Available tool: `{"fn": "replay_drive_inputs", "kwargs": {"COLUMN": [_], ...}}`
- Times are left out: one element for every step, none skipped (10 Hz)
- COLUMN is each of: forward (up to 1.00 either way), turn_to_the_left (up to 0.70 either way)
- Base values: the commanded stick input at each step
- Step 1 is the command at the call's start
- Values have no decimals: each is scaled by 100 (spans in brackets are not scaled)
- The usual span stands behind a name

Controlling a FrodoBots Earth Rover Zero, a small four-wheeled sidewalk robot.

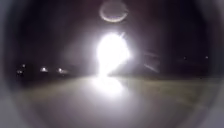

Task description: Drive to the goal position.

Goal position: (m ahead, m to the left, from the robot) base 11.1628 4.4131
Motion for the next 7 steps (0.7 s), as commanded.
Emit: {"fn": "replay_drive_inputs", "kwargs": {"forward": [100,100,100,100,100,100,100], "turn_to_the_left": [6,10,15,15,15,12,7]}}
